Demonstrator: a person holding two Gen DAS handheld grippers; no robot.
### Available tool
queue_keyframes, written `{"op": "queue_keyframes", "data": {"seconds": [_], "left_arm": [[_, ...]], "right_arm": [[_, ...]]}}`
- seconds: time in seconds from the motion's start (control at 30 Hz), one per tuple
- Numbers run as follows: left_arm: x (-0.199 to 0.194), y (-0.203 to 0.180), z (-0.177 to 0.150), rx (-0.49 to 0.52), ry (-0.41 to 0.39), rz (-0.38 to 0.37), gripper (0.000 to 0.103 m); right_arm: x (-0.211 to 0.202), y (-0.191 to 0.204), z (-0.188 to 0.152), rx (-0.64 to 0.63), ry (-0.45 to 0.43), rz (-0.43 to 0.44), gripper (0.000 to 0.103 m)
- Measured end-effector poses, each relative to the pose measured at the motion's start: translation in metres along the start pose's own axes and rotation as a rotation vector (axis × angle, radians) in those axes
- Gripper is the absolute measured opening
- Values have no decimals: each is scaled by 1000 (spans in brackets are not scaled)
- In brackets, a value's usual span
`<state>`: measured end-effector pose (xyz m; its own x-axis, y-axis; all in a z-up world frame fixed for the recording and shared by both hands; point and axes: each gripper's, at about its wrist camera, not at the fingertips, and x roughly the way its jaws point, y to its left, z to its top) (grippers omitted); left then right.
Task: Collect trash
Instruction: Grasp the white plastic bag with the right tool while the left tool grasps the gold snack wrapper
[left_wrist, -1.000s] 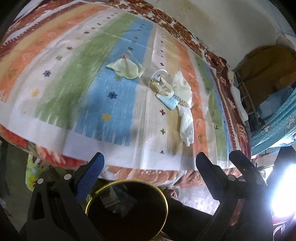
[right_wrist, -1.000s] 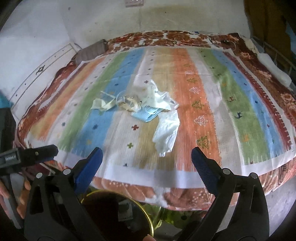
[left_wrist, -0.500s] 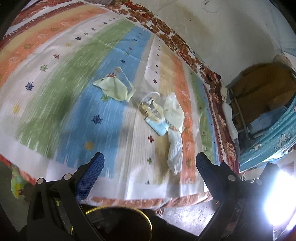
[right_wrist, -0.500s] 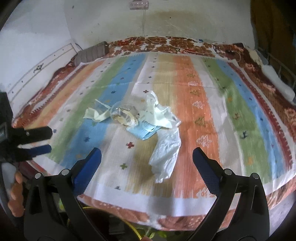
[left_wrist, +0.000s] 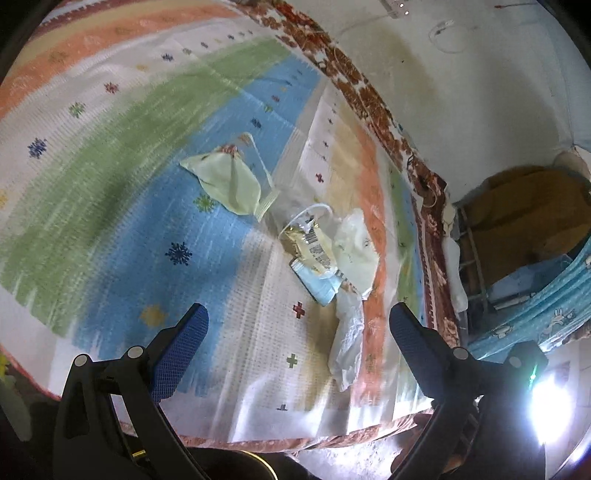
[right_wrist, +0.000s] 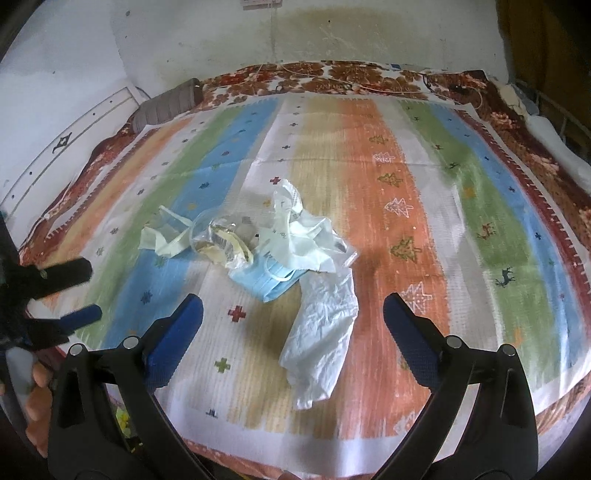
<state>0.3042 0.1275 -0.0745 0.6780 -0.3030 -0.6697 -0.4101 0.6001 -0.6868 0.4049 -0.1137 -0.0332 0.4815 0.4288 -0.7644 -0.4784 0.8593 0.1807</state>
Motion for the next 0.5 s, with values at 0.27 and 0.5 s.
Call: {"op": "queue_keyframes", "data": {"seconds": [0.27, 0.5], "left_arm": [[26, 4, 4, -19, 41, 14, 96], [26, 7, 8, -42, -24, -11, 92]], "right_arm": [[21, -2, 10, -10, 16, 0, 88], [40, 1, 23, -31, 17, -6, 76]]}}
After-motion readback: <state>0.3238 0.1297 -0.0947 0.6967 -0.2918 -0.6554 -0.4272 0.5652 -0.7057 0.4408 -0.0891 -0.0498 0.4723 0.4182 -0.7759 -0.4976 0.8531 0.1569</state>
